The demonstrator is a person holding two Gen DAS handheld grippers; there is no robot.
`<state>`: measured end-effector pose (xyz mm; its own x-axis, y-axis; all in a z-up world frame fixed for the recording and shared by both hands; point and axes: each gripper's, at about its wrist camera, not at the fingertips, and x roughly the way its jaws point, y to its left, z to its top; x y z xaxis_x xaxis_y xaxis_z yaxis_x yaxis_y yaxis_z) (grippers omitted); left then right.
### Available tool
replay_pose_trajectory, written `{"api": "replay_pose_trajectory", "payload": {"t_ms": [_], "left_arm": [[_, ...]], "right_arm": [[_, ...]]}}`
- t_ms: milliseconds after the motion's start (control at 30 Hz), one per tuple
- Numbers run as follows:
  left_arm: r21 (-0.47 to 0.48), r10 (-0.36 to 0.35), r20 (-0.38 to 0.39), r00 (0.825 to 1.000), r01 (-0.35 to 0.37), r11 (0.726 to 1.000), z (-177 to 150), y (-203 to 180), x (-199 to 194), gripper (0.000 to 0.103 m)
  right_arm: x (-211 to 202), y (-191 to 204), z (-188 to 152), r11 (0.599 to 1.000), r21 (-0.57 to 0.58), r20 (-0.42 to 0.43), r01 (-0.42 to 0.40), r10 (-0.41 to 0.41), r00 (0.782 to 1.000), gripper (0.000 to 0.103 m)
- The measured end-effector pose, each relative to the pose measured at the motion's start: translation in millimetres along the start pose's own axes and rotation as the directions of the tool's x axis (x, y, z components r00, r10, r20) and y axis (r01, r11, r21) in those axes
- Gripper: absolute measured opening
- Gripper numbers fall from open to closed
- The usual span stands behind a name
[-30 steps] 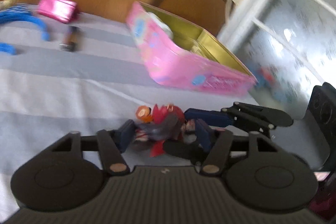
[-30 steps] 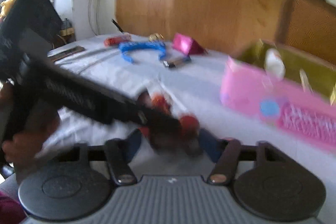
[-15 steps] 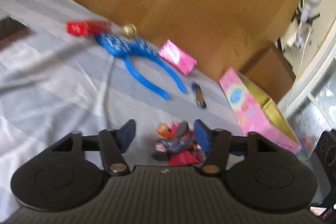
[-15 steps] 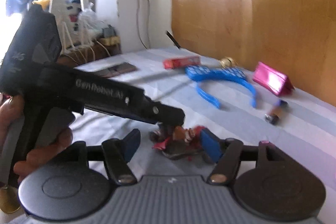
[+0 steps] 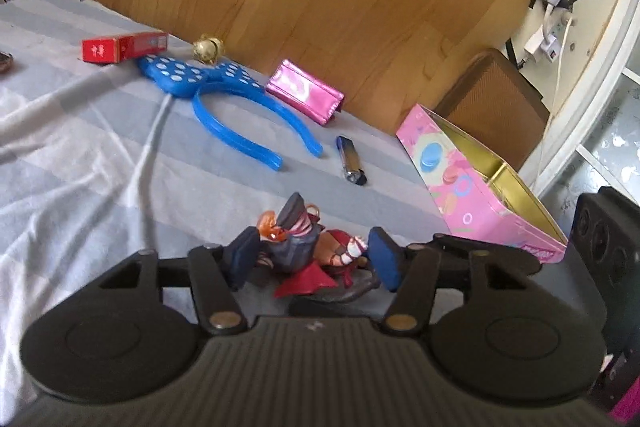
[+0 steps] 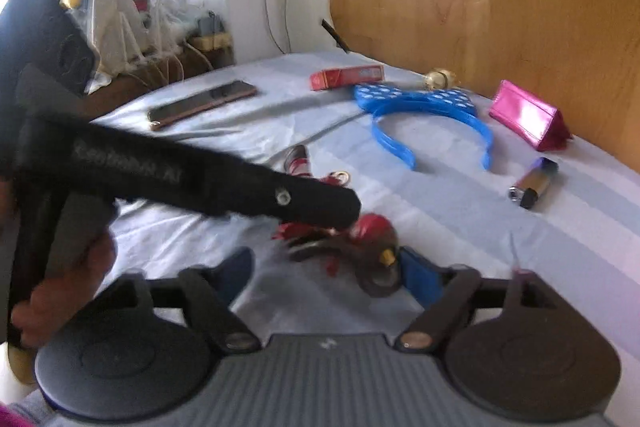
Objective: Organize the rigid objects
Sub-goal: 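Carry the figurine into the pink tin and open the right gripper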
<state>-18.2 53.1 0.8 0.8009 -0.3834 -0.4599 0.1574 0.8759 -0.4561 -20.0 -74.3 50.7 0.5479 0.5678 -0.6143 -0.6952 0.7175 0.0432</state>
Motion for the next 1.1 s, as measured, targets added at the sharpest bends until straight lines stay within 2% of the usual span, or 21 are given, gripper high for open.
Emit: {"api": "replay_pose_trajectory", "payload": {"t_ms": [33,67,167,233,300,400,500,567,633,800,867,900,933,967,1000,1100], "left_arm": [[-0.001,-0.012,0.003,1.0,0.012,1.0,1.4,0.1,-2.4,0.05],[-0.002,-0.045,0.007,0.999,0.045,0.999,3.7,-0.7,-5.0,0.046],[0.021,-0.047,0.017,0.999,0.046,0.999,11.9,-13.4,-8.9,0.046],[0.051,-0.048,0.032,0.998,0.046,0.998,16.8,-26.3,-7.2,0.046],[0.069,-0.08,0.047,0.996,0.077,0.995,25.3,-41.9,-2.8,0.046],[0.117,-0.167,0.028,0.986,0.163,0.98,42.6,-73.4,17.9,0.046],[0.207,-0.229,-0.01,0.973,0.226,0.952,53.2,-125.0,51.8,0.046],[0.277,-0.255,-0.03,0.966,0.253,0.927,53.0,-161.6,77.2,0.046],[0.308,-0.271,-0.054,0.961,0.275,0.911,50.5,-189.9,103.2,0.046],[0.288,-0.287,-0.139,0.948,0.316,0.904,42.0,-232.2,163.7,0.046],[0.297,-0.27,-0.166,0.948,0.309,0.903,38.0,-244.4,177.5,0.048],[0.305,-0.251,-0.171,0.953,0.294,0.906,36.9,-249.1,181.3,0.052],[0.32,-0.221,-0.158,0.962,0.262,0.91,35.0,-252.2,180.7,0.059],[0.336,-0.202,-0.135,0.97,0.237,0.912,33.5,-252.6,177.0,0.06],[0.344,-0.2,-0.118,0.973,0.229,0.911,32.7,-250.7,172.0,0.06],[0.345,-0.194,-0.078,0.978,0.209,0.915,31.3,-237.1,152.0,0.06]], "right_arm": [[0.2,-2.0,-0.1,1.0,0.013,0.005,-0.015,0.015,1.0,0.062],[-1.3,-6.1,-0.8,0.999,0.041,0.017,-0.024,0.024,1.0,0.061],[-9.6,-14.1,-2.2,0.996,0.084,0.065,-0.038,0.032,0.997,0.06],[-18.6,-13.8,-2.5,0.997,0.079,0.112,-0.004,-0.005,0.994,0.06],[-32.7,-18.3,-1.7,0.995,0.098,0.154,0.033,-0.048,0.987,0.06],[-61.4,-38.6,-2.3,0.983,0.128,0.23,0.131,-0.158,0.96,0.06],[-90.6,-66.2,-7.7,0.955,0.15,0.274,0.258,-0.291,0.917,0.06],[-111.0,-94.5,-14.5,0.927,0.2,0.286,0.318,-0.366,0.886,0.06],[-125.4,-124.5,-22.6,0.901,0.272,0.277,0.337,-0.409,0.87,0.06],[-142.7,-185.4,-43.7,0.831,0.389,0.209,0.398,-0.5,0.84,0.06],[-144.2,-206.0,-51.3,0.801,0.45,0.191,0.396,-0.519,0.833,0.061],[-143.3,-217.3,-55.6,0.778,0.493,0.179,0.389,-0.528,0.83,0.062],[-140.6,-224.3,-60.0,0.749,0.529,0.164,0.399,-0.552,0.818,0.062],[-139.3,-233.6,-64.5,0.698,0.569,0.13,0.435,-0.598,0.791,0.063],[-140.4,-239.1,-66.4,0.673,0.585,0.115,0.453,-0.622,0.775,0.063],[-161.4,-247.4,-75.5,0.61,0.654,0.151,0.448,-0.685,0.712,0.064]]}}
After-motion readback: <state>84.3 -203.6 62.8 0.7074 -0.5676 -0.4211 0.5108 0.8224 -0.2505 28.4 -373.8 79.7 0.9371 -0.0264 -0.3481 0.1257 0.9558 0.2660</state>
